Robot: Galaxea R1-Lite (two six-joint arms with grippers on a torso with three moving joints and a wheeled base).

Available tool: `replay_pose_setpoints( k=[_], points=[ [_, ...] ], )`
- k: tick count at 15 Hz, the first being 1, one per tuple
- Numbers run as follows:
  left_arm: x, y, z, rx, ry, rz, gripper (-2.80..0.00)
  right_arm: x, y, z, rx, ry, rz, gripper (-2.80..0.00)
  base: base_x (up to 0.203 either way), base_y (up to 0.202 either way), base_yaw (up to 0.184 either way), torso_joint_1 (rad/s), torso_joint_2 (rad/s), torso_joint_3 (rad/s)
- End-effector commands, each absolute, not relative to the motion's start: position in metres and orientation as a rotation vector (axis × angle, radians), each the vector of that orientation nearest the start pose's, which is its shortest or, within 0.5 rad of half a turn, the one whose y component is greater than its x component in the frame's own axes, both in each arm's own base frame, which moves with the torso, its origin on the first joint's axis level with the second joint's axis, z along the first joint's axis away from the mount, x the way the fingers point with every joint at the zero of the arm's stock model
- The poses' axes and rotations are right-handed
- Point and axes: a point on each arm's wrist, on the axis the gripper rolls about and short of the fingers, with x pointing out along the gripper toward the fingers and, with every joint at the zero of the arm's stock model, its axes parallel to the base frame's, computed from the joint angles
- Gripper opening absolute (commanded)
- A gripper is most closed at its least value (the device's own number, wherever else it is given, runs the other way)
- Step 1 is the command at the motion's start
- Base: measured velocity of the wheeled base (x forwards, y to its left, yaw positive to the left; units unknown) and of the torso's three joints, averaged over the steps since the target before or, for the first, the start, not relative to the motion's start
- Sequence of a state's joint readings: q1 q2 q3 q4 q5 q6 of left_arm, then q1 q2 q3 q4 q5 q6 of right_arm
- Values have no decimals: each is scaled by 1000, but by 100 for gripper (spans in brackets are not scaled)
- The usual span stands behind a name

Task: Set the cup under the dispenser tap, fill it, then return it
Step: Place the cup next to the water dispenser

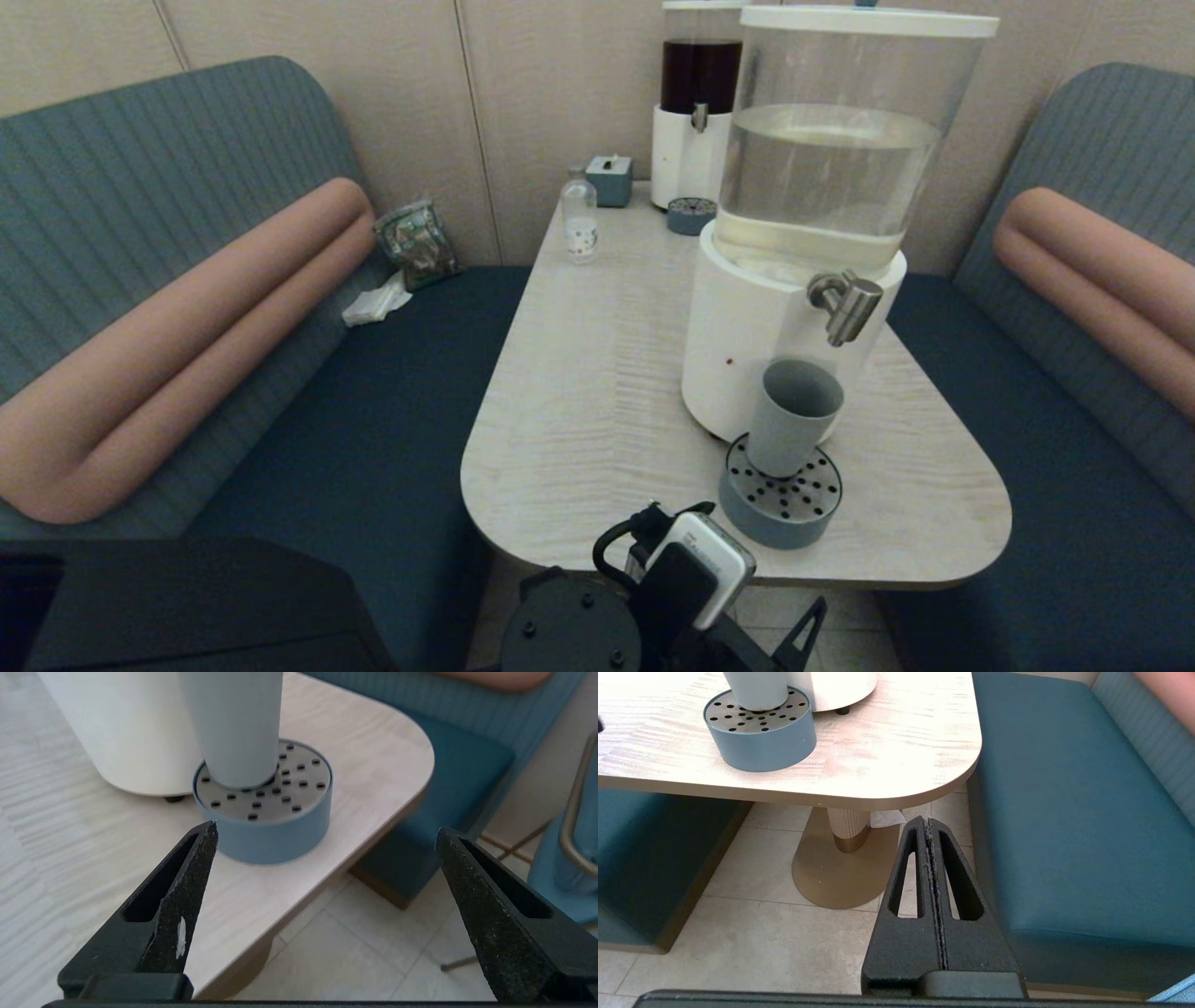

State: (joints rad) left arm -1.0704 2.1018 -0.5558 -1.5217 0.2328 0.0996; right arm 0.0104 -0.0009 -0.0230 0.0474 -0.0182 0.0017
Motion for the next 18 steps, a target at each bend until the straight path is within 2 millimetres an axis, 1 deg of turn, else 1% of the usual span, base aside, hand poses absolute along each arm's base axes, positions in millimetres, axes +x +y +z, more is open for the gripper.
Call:
replay_pose_setpoints(
  k=[1,5,8,10,12,14,18],
  points=[
    [167,-294,85,96,-38,-836,0,-25,-1,77,1,23,-8,-280,0,0,0,0,0,0],
    [164,-303,83,94,-44,-847,0,-25,-1,77,1,23,-8,-280,0,0,0,0,0,0],
    [168,-311,80,88,-54,-845,0,-25,-1,77,1,23,-8,-280,0,0,0,0,0,0],
    [170,-315,84,79,-73,-838,0,-25,-1,77,1,23,-8,-280,0,0,0,0,0,0],
    [174,-321,88,64,-96,-834,0,-25,-1,77,1,23,-8,-280,0,0,0,0,0,0],
    [176,-323,87,61,-102,-830,0,-25,-1,77,1,23,-8,-280,0,0,0,0,0,0],
    [193,-325,87,77,-116,-793,0,-25,-1,77,1,23,-8,-280,0,0,0,0,0,0]
  ],
)
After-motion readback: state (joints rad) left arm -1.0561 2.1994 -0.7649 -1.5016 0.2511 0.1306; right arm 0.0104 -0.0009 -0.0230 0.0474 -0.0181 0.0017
